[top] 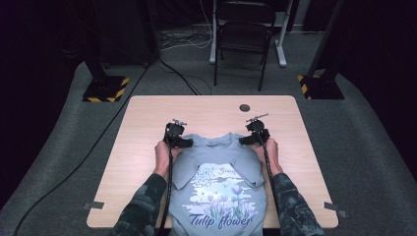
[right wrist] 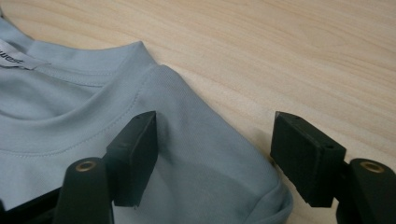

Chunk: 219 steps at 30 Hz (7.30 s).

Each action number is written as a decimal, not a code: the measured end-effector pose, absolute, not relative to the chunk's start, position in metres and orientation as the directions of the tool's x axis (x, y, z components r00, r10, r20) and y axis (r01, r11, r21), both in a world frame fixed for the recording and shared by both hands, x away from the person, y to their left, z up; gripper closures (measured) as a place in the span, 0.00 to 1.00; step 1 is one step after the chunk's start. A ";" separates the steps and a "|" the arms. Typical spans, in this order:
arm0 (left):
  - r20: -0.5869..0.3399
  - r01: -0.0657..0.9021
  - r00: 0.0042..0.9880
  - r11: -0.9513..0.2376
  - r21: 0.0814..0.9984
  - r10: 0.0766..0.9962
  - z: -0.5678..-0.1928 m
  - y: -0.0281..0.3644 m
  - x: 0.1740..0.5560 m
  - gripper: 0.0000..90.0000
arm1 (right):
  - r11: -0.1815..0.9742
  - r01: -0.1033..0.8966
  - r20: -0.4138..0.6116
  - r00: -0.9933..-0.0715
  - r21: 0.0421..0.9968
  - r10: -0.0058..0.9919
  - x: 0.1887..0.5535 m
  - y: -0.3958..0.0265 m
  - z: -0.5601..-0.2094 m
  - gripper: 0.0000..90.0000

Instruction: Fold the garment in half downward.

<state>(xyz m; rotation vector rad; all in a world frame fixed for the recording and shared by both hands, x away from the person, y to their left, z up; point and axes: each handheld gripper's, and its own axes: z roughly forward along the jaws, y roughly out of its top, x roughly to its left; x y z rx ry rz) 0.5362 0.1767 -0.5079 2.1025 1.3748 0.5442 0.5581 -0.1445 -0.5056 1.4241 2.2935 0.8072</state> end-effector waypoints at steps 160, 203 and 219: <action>-0.022 0.551 0.546 -0.339 0.762 0.838 -0.487 0.194 0.398 0.36 | 0.374 0.582 0.038 -0.573 0.722 0.818 0.380 -0.179 -0.476 0.52; 0.009 0.592 0.583 -0.432 0.680 0.812 -0.525 0.192 0.371 0.06 | 0.562 0.503 -0.061 -0.707 0.657 0.704 0.378 -0.167 -0.522 0.06; 0.041 0.604 0.530 -0.411 0.683 0.847 -0.531 0.183 0.372 0.00 | 0.543 0.508 -0.059 -0.692 0.669 0.719 0.379 -0.150 -0.526 0.04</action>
